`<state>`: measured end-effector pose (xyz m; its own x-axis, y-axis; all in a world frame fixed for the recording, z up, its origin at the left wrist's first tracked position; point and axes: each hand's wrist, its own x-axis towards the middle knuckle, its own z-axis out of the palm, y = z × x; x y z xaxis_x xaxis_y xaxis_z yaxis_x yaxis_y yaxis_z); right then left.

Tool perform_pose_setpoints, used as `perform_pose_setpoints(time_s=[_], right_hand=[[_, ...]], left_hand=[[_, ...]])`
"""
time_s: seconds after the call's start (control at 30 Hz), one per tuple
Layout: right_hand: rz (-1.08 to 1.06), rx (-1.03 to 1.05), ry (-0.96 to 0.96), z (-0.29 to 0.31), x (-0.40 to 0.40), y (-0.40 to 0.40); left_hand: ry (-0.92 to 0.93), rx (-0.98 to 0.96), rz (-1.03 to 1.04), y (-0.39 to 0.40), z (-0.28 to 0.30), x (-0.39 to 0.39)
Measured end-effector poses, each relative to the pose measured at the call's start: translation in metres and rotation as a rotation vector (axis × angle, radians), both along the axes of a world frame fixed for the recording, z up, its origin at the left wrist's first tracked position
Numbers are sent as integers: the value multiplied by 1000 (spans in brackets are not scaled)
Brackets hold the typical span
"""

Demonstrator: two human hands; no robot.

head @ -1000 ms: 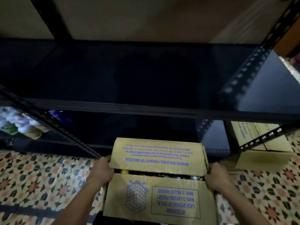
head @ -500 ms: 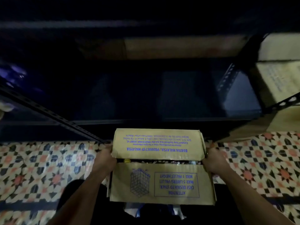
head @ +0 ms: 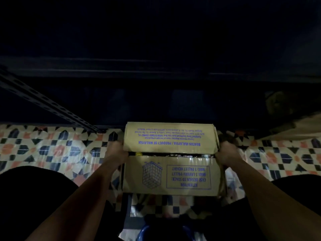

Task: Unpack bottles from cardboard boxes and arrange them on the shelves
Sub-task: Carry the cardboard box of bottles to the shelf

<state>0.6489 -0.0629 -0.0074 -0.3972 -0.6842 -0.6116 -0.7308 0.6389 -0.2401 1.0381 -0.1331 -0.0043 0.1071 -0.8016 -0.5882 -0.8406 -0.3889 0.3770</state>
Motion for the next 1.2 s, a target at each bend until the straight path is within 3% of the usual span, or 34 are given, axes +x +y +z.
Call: perform_pose_setpoints(time_s=[0.33,0.47,0.57,0.63,0.73,0.77,0.83,0.93,1.0,1.1,1.2], right_hand=[[-40,-67,54,-70,1,-2],[-97,-78,50,-63,3,1],[-163,-110,53,-42,10,5],[-155,-184,79,-22,24,9],[182,-542,345,12,61,20],[356,-661,387,17,75,24],[630,-692,238,16,104,33],[836,-506,147,-6,129,46],[800,-482,117,-3,131,47],[798,-459,-74,26,124,43],[905,-306,-251,47,119,48]], left_hand=[[-5,-49,67,13,-62,-3],[47,-61,45,12,-53,-5],[291,-52,98,3,-41,-2],[241,-172,20,-3,-29,-2],[-104,-553,-448,4,-9,-18],[-113,-644,-596,9,-5,-28],[-50,-739,-781,18,-11,-41],[16,-698,-790,25,-25,-43],[29,-762,-734,22,-20,-42],[-152,-951,-652,0,4,-45],[-290,-1005,-628,-30,25,-55]])
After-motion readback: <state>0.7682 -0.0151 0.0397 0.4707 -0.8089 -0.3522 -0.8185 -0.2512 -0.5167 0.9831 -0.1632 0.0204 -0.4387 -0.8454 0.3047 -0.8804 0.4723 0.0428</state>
